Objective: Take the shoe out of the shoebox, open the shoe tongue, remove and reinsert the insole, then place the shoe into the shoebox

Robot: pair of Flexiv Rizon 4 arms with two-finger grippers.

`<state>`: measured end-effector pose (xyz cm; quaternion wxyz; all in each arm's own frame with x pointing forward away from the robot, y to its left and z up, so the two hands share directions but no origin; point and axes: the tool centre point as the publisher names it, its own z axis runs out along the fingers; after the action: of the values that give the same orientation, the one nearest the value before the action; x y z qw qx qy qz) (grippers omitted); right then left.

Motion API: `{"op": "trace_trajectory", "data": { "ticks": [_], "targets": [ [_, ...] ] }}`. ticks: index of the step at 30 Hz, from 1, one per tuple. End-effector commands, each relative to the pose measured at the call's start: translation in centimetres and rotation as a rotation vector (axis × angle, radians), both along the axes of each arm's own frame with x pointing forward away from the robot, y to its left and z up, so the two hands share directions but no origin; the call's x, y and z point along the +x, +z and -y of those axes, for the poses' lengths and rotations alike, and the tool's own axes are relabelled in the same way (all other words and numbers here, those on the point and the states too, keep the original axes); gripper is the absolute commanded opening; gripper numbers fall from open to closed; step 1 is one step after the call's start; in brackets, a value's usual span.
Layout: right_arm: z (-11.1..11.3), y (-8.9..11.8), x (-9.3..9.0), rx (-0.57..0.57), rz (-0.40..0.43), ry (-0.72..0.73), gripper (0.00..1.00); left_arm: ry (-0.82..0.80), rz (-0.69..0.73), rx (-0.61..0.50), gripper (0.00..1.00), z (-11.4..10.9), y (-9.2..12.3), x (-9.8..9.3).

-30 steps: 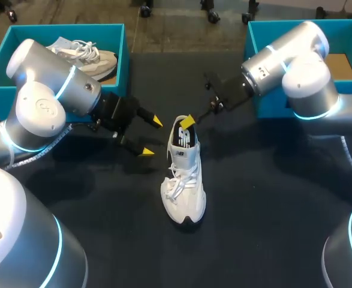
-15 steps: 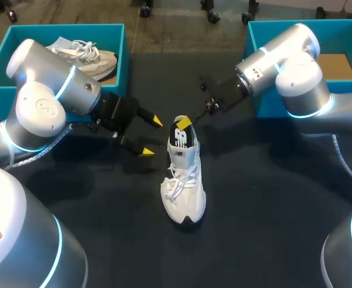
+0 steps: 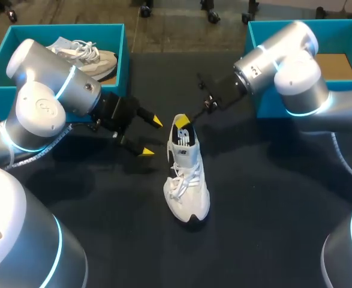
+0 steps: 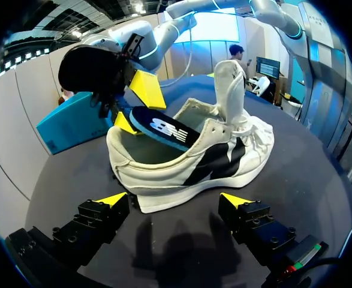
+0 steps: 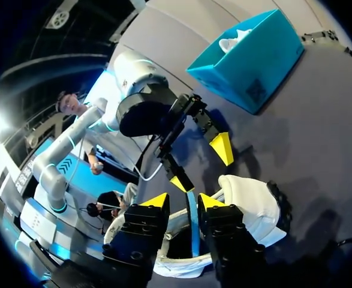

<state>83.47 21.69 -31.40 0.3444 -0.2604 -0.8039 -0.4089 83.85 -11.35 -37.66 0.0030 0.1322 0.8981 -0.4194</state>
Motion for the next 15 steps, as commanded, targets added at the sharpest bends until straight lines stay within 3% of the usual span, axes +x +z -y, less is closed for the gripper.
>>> {"op": "trace_trajectory", "data": {
  "ticks": [1,15],
  "targets": [
    [0.2,0.8,-0.4,-0.017,0.009,-0.012,0.36,0.0,0.0,0.002,1.0,0.0,0.0,0.0],
    [0.8,3.1,1.4,-0.045,0.081,-0.02,0.44,0.0,0.0,0.002,1.0,0.0,0.0,0.0]
  ]
}}
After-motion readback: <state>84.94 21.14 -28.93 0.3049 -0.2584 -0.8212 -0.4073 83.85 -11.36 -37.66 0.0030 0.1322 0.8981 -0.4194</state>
